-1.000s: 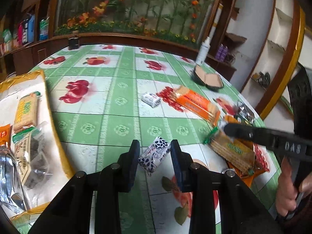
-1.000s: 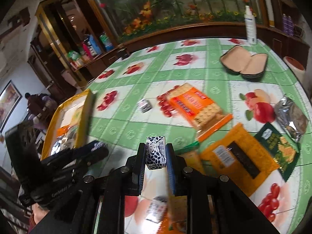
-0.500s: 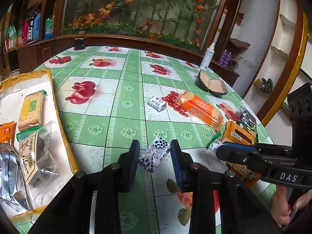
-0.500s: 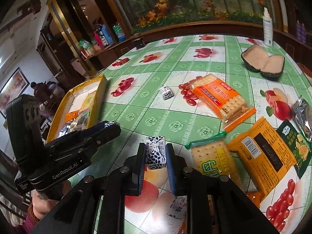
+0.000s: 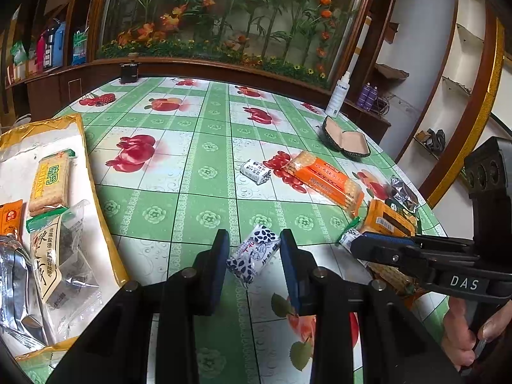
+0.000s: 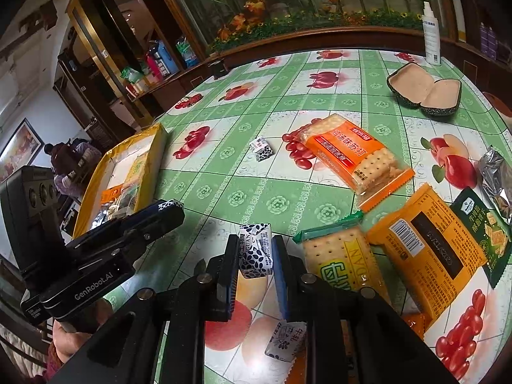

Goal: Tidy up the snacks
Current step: 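Grasp the black-and-white patterned candy packet with the right tool, then carry the black-and-white candy packets in both tools over the cardboard tray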

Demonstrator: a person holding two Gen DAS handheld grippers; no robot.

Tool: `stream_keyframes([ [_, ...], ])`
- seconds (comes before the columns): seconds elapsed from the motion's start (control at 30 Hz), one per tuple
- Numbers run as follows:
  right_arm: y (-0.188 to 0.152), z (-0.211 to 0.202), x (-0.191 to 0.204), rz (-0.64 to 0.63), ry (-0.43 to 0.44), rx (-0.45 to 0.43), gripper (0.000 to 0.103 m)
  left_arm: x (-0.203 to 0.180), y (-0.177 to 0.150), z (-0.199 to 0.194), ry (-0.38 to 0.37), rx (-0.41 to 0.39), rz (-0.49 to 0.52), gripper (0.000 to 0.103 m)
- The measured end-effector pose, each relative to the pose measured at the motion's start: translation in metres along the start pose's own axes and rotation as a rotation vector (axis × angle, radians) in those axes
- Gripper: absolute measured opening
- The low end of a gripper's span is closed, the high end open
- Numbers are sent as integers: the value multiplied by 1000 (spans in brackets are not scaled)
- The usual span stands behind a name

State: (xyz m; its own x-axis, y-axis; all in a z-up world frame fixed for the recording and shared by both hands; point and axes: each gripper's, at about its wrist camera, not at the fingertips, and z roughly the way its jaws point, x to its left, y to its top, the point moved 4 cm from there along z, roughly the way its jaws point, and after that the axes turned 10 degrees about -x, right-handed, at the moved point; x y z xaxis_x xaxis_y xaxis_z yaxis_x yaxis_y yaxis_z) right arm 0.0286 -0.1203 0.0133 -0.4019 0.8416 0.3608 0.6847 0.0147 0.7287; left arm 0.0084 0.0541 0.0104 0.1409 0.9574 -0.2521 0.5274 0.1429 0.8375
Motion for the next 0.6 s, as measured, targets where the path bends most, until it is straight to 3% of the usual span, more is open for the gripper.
stream_keyframes([
  [0.6,-2,7,-2,24,23,25,22,3,1,0,13,3,-6,31],
])
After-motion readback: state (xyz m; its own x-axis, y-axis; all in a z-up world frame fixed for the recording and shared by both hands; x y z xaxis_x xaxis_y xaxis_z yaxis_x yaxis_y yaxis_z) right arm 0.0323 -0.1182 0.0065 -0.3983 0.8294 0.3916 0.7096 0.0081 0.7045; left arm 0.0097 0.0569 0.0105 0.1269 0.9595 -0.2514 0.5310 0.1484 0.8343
